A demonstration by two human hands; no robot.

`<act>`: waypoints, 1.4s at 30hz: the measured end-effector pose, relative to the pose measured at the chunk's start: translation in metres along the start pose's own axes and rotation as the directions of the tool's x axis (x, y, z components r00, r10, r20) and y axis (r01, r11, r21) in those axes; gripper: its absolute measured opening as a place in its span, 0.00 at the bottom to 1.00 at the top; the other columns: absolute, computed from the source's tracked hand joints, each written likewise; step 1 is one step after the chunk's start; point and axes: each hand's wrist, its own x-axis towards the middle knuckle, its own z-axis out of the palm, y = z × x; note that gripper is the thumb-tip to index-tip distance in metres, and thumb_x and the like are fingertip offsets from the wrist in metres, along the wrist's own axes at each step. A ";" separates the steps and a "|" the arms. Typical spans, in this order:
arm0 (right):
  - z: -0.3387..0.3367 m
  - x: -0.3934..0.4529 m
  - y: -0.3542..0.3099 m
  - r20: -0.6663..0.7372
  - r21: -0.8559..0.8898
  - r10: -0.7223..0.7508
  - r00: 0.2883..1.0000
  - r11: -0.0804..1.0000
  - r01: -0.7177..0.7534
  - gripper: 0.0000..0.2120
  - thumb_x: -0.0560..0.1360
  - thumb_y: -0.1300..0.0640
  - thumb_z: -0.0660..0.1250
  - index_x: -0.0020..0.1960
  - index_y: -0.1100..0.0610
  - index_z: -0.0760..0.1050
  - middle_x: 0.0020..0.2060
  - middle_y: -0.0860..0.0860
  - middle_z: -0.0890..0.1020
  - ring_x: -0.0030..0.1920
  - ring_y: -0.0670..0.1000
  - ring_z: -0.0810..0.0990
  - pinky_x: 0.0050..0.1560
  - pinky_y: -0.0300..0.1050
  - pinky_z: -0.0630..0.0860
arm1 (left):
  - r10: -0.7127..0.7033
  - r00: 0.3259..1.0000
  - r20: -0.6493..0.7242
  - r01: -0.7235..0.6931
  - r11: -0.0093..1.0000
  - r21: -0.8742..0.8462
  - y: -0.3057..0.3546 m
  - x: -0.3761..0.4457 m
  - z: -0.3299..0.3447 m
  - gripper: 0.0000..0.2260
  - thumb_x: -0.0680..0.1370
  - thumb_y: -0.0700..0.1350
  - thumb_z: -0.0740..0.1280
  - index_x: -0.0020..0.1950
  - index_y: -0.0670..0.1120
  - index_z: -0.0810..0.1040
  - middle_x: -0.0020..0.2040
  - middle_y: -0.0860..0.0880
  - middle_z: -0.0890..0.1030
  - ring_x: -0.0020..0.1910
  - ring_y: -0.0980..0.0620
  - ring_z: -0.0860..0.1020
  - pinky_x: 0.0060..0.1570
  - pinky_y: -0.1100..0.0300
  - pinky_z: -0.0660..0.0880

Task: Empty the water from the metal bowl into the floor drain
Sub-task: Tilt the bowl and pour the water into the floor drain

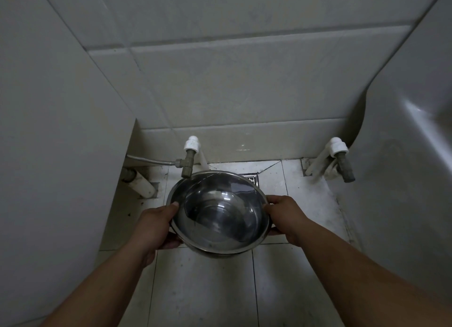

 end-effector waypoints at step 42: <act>-0.002 0.006 0.002 0.006 -0.015 0.000 1.000 1.000 0.001 0.17 0.80 0.69 0.64 0.47 0.50 0.85 0.35 0.56 0.86 0.35 0.55 0.85 0.30 0.44 0.84 | -0.018 1.000 -0.005 0.018 1.000 0.006 0.001 0.003 0.003 0.14 0.83 0.54 0.66 0.52 0.44 0.86 0.44 0.39 0.87 0.29 0.44 0.87 0.26 0.58 0.81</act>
